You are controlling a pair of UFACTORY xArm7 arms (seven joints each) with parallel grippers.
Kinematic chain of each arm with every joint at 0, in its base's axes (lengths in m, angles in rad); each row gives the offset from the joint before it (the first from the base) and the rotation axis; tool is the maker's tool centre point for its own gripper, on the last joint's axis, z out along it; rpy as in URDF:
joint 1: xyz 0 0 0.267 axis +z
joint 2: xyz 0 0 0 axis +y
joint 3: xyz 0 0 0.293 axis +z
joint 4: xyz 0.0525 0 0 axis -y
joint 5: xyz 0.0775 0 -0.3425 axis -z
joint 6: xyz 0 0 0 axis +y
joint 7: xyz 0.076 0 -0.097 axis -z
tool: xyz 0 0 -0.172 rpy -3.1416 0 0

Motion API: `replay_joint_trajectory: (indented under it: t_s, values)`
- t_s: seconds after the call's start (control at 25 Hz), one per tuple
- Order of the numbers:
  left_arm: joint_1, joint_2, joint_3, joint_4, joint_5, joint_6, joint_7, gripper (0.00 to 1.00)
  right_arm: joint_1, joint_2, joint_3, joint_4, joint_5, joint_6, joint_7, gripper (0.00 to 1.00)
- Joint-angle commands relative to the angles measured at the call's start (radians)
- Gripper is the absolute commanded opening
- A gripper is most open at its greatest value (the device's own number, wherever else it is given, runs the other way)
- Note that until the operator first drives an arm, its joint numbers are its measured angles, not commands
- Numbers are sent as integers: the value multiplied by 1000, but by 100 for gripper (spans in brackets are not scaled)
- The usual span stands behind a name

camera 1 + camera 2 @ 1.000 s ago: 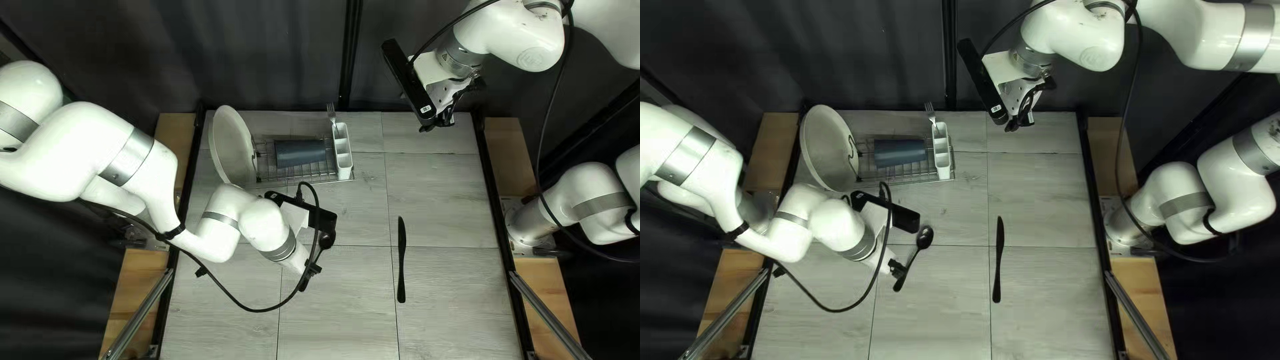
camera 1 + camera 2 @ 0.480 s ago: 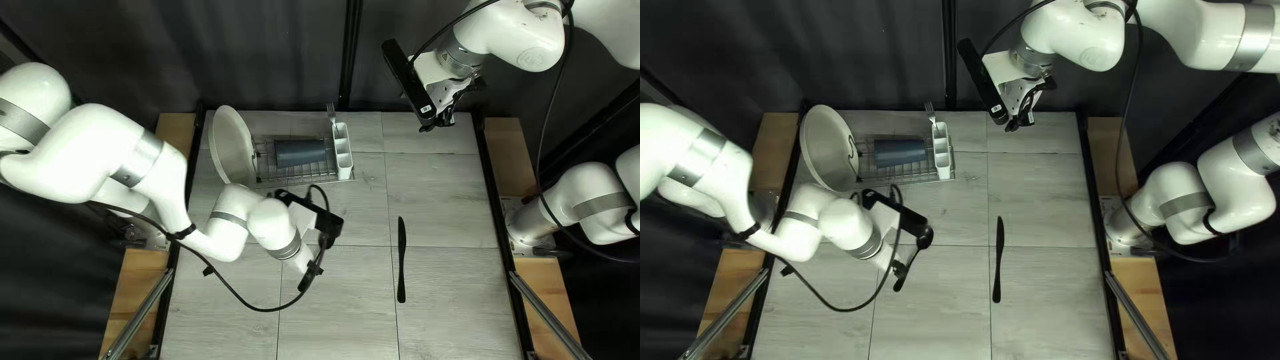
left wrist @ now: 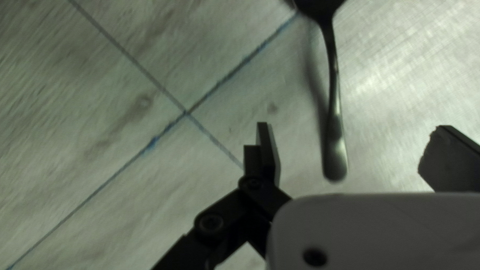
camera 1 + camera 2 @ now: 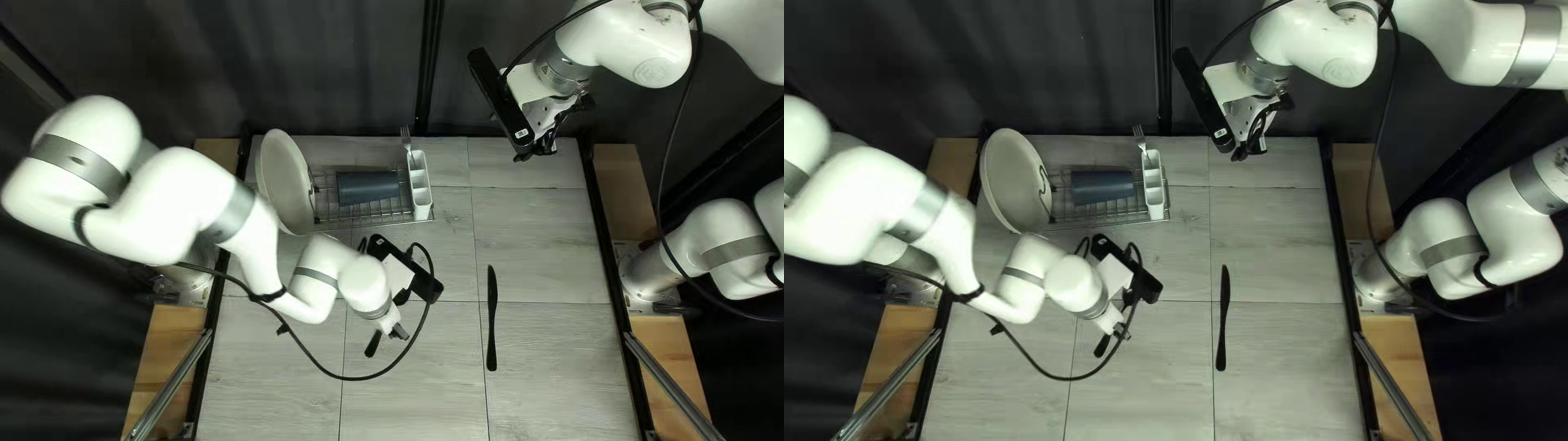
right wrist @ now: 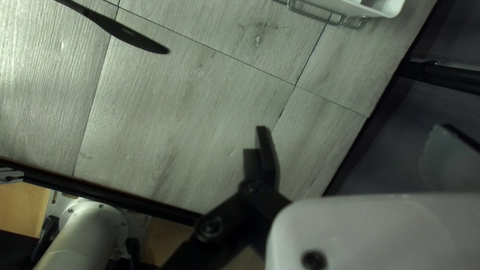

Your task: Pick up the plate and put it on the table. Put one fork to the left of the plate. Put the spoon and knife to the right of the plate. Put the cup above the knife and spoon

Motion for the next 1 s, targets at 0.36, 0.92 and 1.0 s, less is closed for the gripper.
replay_joint_trajectory:
  t_s: [0.36, 0.92, 1.0]
  values:
    - [-33, 10, 19, 30, 38, 49, -54, 0, 0, 0, 0, 0, 0, 0, 0, 100]
    - [-34, -76, 4, 120, -42, 196, -98, 0, 0, 0, 0, 0, 0, 0, 0, 100]
    - [-22, -70, 1, 124, -62, 194, -79, 0, 0, 0, 0, 0, 0, 0, 0, 100]
